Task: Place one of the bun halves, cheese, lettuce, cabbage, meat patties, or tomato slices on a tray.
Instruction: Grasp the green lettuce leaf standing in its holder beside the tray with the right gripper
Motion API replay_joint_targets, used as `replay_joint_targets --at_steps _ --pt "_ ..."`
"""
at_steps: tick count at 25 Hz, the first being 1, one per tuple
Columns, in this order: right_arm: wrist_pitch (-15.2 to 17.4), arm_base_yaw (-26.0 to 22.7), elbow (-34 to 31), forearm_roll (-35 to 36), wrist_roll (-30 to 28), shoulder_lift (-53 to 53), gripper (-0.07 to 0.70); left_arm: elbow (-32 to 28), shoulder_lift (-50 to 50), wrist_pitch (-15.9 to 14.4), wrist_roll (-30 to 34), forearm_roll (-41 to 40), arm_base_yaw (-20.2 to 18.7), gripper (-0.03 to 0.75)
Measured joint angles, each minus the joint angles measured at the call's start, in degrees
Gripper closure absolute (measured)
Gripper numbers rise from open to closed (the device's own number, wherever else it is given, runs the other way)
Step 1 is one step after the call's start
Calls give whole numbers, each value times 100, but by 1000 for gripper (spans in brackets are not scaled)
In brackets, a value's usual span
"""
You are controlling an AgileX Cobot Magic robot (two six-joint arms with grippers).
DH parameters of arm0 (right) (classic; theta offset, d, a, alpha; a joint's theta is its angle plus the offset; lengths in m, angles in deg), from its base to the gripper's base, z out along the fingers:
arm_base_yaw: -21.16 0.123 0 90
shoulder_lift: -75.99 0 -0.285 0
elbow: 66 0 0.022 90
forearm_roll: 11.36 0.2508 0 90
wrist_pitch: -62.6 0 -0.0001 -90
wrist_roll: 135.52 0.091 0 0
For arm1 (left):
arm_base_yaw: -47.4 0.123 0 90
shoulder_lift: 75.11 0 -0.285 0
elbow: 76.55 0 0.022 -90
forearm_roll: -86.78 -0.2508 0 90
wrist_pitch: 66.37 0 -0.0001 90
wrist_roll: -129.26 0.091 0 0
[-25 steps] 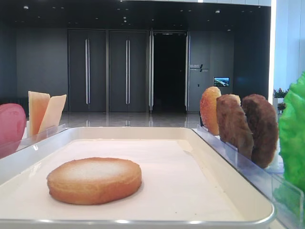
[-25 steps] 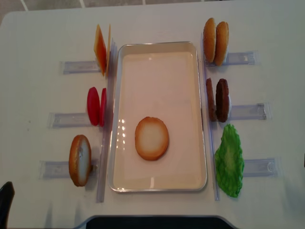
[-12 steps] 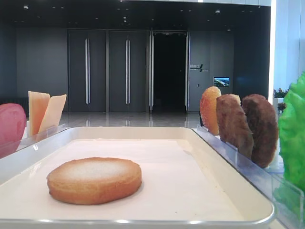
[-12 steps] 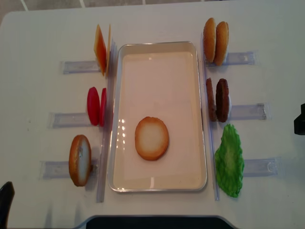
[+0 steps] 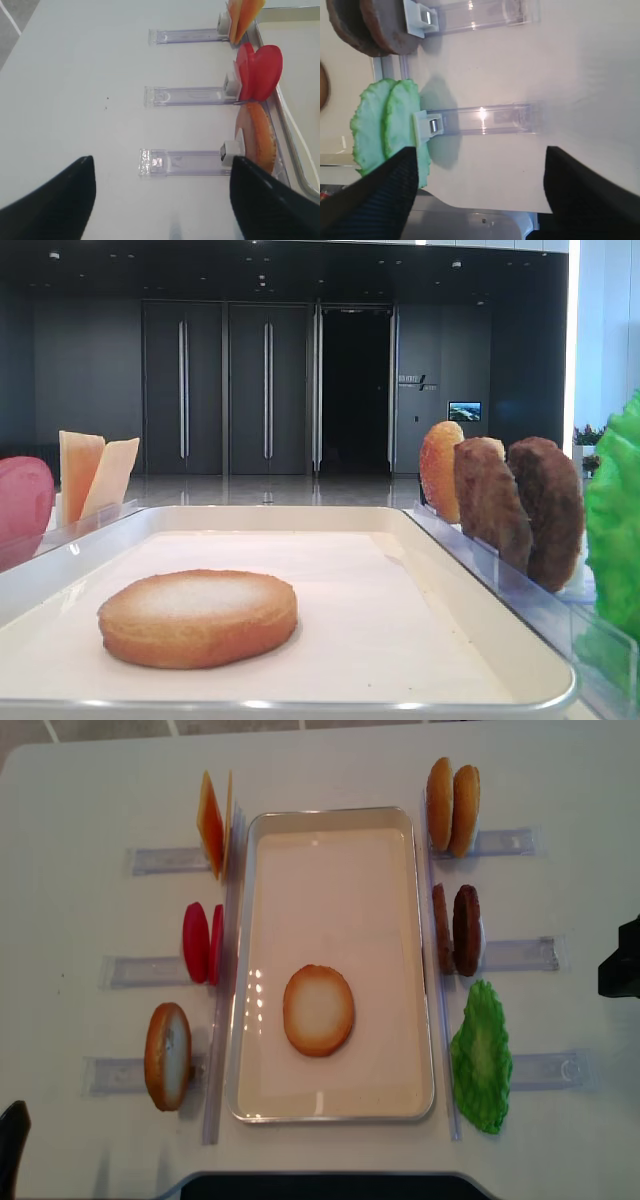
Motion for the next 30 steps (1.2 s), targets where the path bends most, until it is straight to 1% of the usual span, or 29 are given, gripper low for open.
replay_joint_targets --at_steps 3,5,9,11,13,16,20,23,30 --pt "0 607 0 -29 444 0 104 0 0 0 0 0 0 76" --pt "-44 1157 0 -174 849 0 104 0 0 0 0 0 0 76" --pt "-255 2179 0 -773 1863 0 104 0 0 0 0 0 0 76" --pt "-416 2564 0 -1038 2333 -19 104 0 0 0 0 0 0 76" --pt "-595 2889 0 -1173 2657 -83 104 0 0 0 0 0 0 76" --pt "-765 3218 0 -1221 2947 -369 104 0 0 0 0 0 0 76" --pt "-962 3525 0 -1269 3100 -874 104 0 0 0 0 0 0 76" --pt "-1094 3585 0 -1299 3112 -1218 104 0 0 0 0 0 0 76" --pt "-1196 3597 0 -1338 3123 -1603 104 0 0 0 0 0 0 76"
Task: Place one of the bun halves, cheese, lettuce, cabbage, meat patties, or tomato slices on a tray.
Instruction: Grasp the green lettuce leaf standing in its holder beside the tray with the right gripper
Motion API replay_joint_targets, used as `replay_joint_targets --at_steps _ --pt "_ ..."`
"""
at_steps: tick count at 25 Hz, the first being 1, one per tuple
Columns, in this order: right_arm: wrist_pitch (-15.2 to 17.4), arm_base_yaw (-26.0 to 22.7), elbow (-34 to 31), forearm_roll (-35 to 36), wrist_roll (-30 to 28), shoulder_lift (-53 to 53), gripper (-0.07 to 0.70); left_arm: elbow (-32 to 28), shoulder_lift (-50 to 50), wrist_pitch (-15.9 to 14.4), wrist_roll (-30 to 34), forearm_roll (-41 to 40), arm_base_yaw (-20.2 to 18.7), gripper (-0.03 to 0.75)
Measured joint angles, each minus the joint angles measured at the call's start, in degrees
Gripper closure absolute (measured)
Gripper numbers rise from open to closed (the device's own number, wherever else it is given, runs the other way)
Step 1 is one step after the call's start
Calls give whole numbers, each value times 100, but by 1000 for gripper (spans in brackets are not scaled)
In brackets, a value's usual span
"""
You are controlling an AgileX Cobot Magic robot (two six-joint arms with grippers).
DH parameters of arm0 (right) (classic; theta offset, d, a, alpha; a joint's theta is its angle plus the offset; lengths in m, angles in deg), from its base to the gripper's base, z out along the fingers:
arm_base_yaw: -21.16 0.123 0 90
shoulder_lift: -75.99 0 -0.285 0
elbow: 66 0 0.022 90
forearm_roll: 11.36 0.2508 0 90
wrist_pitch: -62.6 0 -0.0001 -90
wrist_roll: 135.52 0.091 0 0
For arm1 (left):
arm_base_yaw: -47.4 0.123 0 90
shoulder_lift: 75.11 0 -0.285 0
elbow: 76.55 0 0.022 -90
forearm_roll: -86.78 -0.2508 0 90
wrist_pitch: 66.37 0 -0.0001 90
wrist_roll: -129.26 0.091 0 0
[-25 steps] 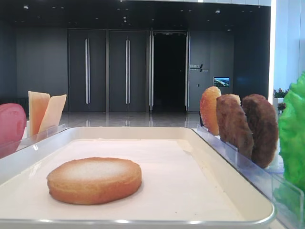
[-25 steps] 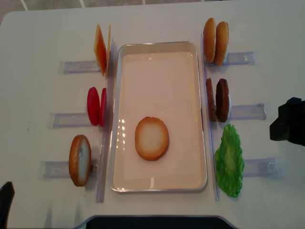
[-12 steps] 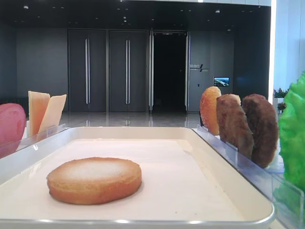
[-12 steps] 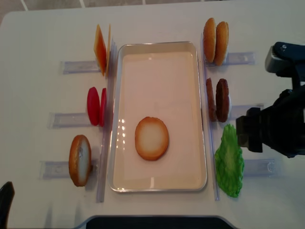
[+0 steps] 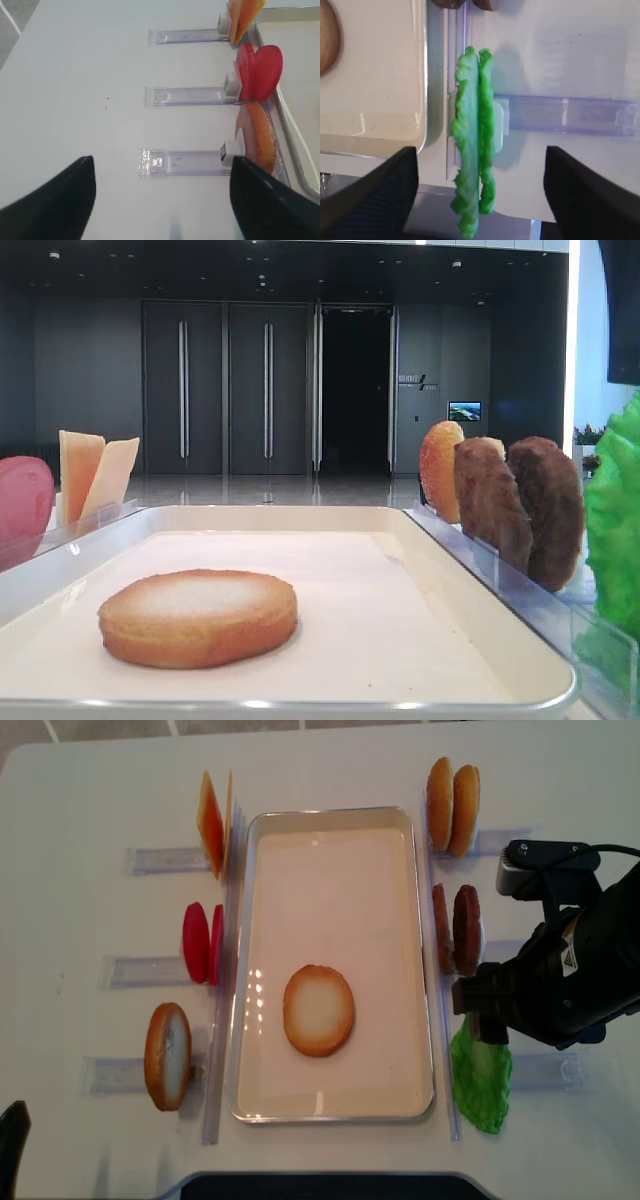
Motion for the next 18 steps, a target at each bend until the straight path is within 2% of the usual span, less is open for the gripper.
replay_joint_targets --at_steps 14,18 --pt "-105 0 0 143 126 -10 106 0 0 0 0 0 0 76" --pt "-105 0 0 143 126 -10 163 0 0 0 0 0 0 76"
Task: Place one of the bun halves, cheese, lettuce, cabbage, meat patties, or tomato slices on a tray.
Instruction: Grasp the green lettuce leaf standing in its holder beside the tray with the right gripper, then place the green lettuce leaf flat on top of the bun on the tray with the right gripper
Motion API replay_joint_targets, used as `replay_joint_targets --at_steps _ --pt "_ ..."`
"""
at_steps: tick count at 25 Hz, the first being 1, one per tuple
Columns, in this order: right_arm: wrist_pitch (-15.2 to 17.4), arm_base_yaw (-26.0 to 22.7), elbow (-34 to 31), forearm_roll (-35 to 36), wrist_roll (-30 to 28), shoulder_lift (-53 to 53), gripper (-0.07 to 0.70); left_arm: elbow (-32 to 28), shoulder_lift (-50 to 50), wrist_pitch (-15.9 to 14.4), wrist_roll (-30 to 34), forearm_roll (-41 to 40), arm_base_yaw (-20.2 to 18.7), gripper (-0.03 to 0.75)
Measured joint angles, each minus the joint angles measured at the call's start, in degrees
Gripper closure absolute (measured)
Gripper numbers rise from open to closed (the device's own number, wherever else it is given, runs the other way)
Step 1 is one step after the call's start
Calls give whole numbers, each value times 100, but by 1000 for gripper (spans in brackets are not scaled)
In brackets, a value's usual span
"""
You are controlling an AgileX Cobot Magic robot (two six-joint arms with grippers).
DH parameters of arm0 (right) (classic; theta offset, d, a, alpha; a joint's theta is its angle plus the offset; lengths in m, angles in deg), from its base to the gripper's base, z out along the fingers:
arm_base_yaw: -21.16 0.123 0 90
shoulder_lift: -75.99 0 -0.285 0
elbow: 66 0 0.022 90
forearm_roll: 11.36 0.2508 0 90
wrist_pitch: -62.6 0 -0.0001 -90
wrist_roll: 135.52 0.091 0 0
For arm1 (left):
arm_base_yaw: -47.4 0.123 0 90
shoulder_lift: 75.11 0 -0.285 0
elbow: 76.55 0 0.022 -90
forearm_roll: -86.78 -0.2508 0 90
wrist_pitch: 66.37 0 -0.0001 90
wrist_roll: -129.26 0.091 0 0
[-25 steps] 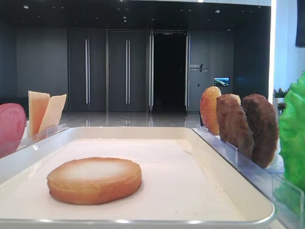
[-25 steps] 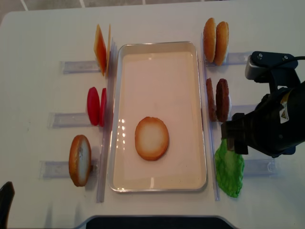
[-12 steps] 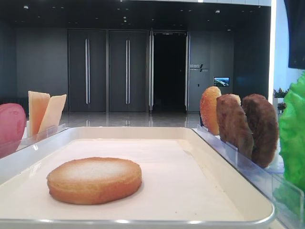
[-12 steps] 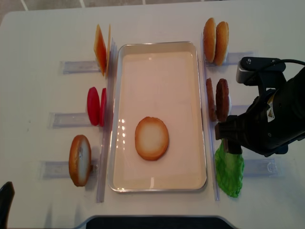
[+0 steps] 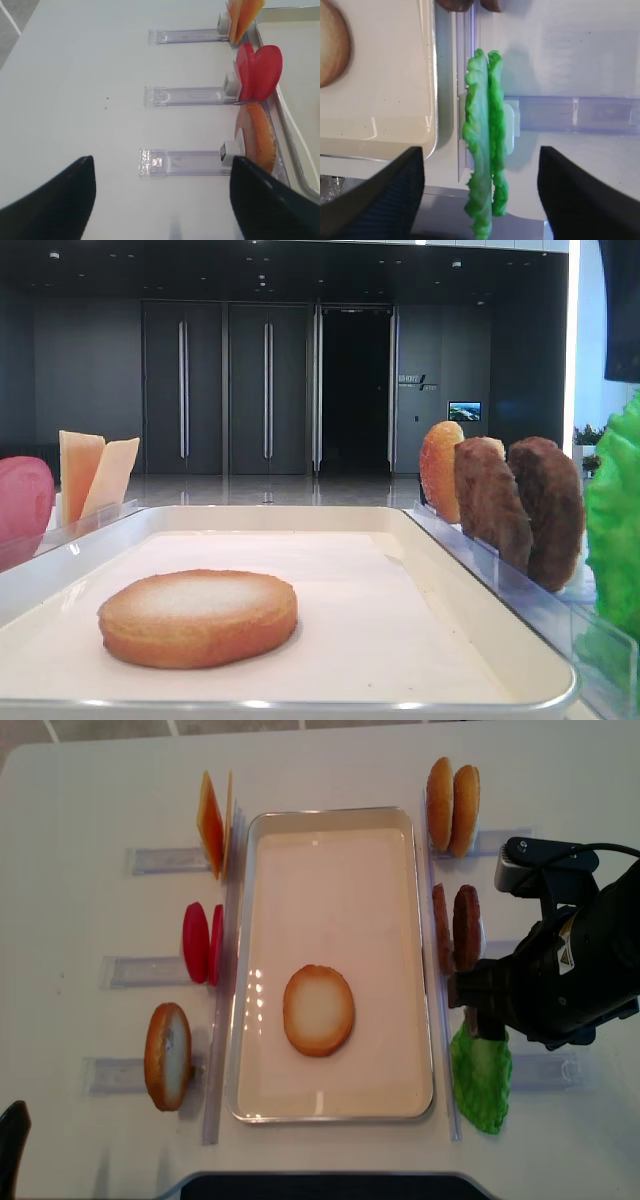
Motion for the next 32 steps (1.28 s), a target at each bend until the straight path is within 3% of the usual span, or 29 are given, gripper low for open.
replay_joint_targets --at_steps 5,14,22,32 --pt "0 0 0 4 0 0 289 0 0 0 -26 0 0 76" --pt "70 6 0 -12 0 0 598 0 0 0 -47 0 0 76" --pt "190 6 112 11 0 0 606 0 0 0 -47 0 0 76" --pt "1228 7 1335 68 -54 0 606 0 0 0 -47 0 0 76"
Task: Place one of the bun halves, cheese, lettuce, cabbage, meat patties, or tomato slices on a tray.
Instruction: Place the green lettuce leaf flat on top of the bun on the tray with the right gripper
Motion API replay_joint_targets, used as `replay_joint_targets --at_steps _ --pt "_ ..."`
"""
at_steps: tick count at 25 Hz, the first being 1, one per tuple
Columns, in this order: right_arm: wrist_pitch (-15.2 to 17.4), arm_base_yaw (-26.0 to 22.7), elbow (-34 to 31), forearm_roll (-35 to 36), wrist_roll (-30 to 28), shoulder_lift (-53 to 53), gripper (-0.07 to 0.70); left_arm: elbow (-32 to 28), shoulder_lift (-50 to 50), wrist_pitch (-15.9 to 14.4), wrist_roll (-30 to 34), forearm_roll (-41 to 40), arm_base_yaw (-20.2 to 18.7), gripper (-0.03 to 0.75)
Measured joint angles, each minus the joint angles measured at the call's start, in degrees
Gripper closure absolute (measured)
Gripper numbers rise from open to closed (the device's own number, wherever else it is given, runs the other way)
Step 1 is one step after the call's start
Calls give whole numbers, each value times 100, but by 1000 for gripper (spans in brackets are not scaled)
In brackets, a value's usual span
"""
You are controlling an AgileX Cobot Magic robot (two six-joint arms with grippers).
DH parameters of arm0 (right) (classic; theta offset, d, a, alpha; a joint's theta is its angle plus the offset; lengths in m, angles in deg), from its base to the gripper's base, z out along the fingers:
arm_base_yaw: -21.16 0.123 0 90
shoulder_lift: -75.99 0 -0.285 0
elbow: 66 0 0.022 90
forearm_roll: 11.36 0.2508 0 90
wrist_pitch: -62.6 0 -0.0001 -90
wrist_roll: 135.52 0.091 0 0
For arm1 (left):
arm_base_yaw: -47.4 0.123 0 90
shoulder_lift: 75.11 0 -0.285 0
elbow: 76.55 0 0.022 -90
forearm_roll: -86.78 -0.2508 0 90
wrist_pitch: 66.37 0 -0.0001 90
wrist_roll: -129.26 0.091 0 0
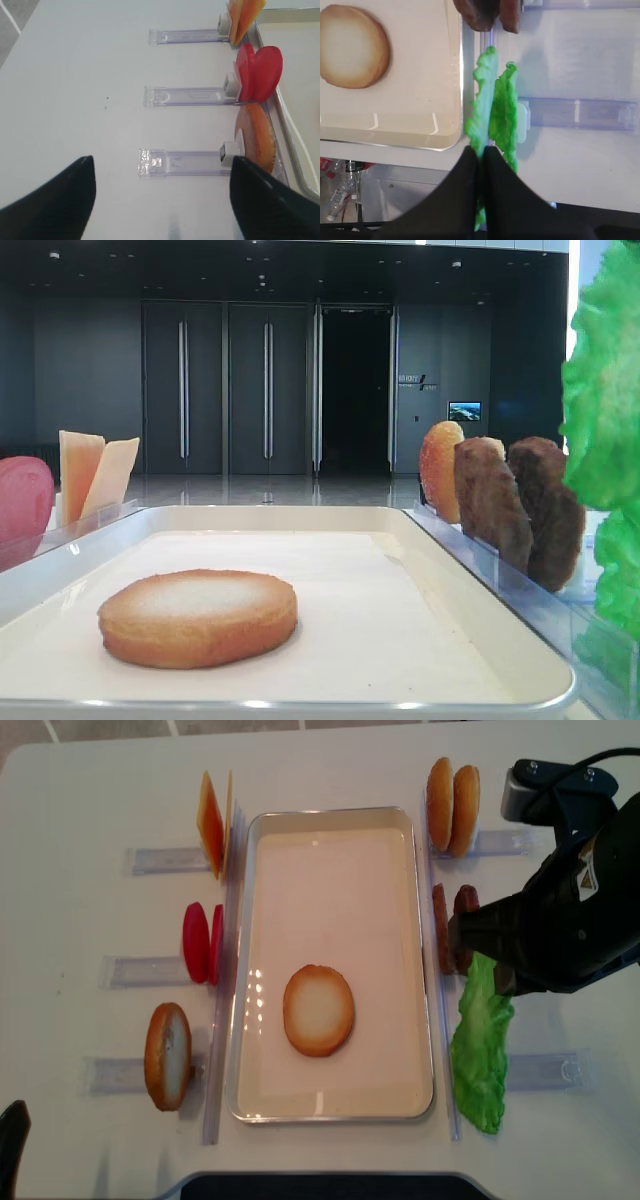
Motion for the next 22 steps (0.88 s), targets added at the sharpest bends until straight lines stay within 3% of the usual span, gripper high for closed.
replay_joint_targets --at_steps 6,14,22 --pt "-27 104 497 400 -140 0 606 0 0 0 -3 0 0 76" --pt "-1245 363 591 1193 -515 -13 606 0 0 0 -3 0 0 76" --pt "-1940 363 591 2314 -1506 -585 606 0 0 0 -3 0 0 76"
